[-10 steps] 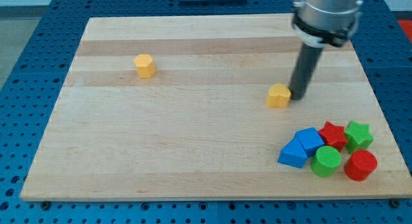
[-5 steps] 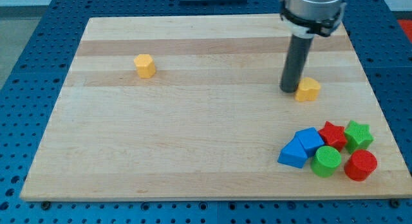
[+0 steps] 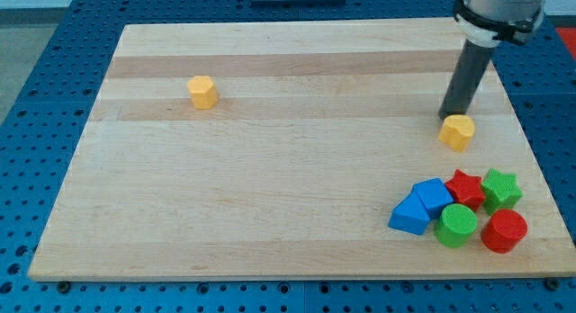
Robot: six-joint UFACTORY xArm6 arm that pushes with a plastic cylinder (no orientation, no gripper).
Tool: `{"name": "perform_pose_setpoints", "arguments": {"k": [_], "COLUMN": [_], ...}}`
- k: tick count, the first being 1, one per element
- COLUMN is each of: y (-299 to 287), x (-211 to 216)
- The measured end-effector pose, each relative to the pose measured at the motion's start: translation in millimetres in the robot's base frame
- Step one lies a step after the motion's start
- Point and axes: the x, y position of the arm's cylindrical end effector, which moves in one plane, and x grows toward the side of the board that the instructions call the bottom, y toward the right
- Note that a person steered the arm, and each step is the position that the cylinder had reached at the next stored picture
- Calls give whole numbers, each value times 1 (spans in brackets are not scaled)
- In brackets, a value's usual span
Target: Push the yellow heart into the red star
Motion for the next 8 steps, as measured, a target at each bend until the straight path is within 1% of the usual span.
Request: {"name": "perform_pose_setpoints", "arguments": {"k": [1, 2, 6, 8], "y": [5, 5, 9, 16], "x": [27, 44, 65, 84]}}
